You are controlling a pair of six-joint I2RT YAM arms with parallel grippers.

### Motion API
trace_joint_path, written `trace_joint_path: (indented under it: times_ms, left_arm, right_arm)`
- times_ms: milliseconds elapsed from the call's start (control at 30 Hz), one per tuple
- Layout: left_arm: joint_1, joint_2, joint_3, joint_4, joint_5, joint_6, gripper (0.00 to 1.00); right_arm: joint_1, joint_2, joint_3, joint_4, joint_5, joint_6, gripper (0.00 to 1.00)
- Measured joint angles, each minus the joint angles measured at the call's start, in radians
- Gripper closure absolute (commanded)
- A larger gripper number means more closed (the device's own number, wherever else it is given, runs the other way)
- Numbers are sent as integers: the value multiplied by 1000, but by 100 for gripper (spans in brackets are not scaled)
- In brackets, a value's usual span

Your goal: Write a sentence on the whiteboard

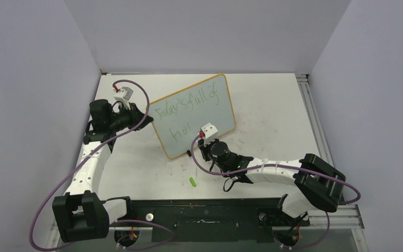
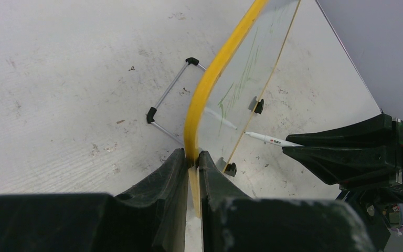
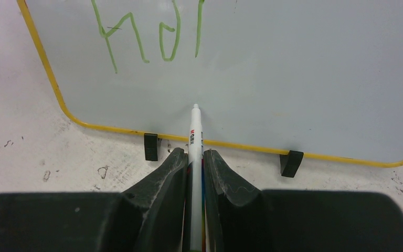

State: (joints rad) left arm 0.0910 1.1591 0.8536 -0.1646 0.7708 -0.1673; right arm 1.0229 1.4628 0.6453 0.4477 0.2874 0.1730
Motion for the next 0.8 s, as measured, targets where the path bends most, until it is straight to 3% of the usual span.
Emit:
trace_joint_path:
  times_ms: [800]
  left_arm:
    - [-1,-1,0,0,0,0,100]
  right_arm:
    - [-5,41,99,16,-6,-38,95]
